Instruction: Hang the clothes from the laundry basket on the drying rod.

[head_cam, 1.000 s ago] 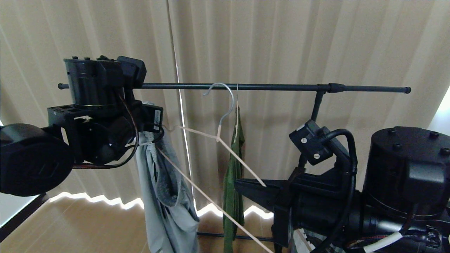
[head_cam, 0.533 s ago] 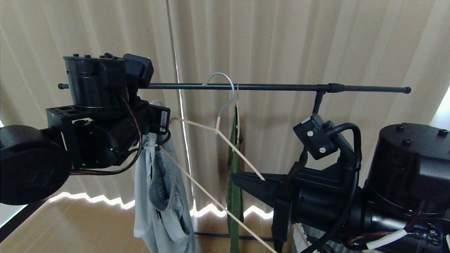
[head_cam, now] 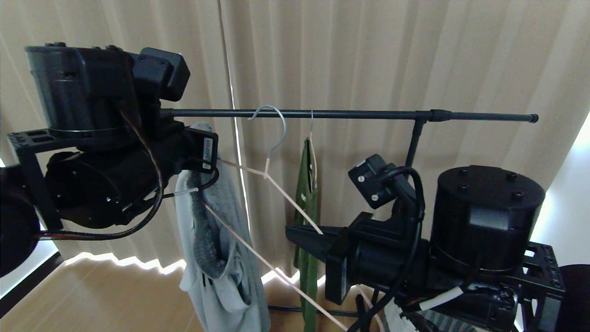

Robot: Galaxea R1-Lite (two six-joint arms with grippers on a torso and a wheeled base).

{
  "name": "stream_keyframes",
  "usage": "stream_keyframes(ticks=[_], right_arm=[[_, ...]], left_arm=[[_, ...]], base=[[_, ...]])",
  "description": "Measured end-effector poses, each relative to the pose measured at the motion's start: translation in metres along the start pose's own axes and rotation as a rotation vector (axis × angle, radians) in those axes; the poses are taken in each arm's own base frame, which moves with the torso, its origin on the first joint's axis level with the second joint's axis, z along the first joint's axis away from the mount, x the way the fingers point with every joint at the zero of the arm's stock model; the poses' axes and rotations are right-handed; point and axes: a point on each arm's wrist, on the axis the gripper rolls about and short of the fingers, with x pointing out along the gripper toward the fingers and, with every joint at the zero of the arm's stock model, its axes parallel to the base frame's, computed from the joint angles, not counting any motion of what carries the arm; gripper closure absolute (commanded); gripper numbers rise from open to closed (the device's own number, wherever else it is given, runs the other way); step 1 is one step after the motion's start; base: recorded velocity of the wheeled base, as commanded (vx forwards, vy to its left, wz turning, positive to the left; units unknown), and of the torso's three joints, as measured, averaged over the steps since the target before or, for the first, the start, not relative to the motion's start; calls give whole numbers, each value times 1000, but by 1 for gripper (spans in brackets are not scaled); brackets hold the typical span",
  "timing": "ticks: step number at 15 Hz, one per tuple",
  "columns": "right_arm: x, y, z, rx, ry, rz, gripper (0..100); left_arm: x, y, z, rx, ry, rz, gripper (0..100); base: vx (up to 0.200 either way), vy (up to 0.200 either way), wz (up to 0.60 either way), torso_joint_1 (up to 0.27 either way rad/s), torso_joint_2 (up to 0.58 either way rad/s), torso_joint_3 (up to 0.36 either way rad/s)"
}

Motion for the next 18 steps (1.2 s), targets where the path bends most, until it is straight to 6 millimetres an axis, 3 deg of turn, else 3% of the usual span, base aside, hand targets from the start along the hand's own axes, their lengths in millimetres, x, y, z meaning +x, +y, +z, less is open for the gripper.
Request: stream_keyframes(ticks=[6,11,18], right_arm=[[12,-10,-7,6,25,-73,100],[10,-36,-1,20,-4,-207,100],[18,-54,10,31,-51,-267,100]], left_arm=[[1,14,3,7,-3,58,100],[5,27,-3,63,23,108,100],[-5,18,-15,115,48,61,100]], base=[[0,0,0,0,0,0],[0,0,0,0,0,0],[0,0,0,0,0,0]])
